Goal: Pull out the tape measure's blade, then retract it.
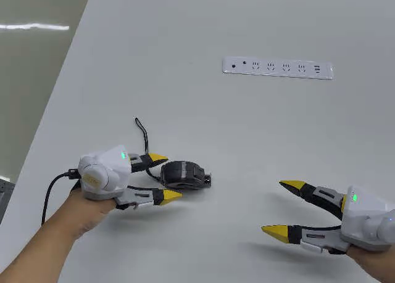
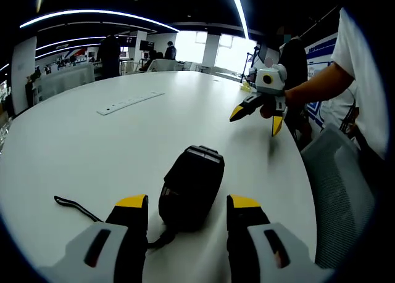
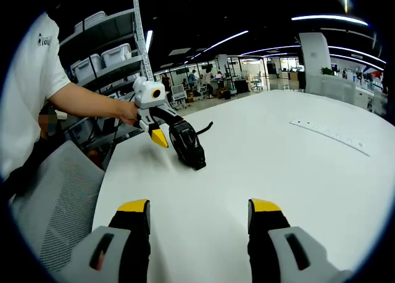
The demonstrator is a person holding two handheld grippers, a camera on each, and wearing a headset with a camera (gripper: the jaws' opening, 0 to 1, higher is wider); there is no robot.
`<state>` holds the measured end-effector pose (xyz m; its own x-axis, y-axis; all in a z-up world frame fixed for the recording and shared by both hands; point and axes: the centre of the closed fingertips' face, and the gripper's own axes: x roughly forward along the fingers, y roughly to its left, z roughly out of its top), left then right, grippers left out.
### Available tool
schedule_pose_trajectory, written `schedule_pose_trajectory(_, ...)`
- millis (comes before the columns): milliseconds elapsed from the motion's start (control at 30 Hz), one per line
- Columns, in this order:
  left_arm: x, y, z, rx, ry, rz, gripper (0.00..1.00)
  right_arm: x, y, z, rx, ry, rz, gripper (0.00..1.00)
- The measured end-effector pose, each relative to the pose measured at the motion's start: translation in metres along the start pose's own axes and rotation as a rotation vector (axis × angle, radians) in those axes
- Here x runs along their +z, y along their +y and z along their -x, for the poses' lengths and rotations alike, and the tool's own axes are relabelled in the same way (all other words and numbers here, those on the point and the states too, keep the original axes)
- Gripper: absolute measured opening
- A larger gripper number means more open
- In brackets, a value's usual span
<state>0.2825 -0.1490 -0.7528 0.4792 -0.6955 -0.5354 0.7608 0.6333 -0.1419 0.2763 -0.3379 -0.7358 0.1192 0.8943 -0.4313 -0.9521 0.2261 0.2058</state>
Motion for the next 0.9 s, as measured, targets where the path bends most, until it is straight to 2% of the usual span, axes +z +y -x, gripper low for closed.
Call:
schedule_pose_trajectory(300, -0.0023, -0.0014, -0.0050, -0.024, 0.007, -0.003, 0.40, -0.0001, -0.0015, -0.0021, -0.001, -0.002, -0.006, 0.63)
schedule_pose_trajectory(567, -0.0047, 0.0021, -0.0050, -0.031, 0.002, -0.002, 0.31, -0.0008, -0.0004, -0.0043, 0.002, 0.000, -0.012, 0.62)
schedule_pose_trajectory(900, -0.0043, 0.0020, -0.0053, -0.048, -0.010, -0.008, 0.31, -0.0033, -0.0013, -0.0034, -0.002, 0.008, -0.012, 0.61)
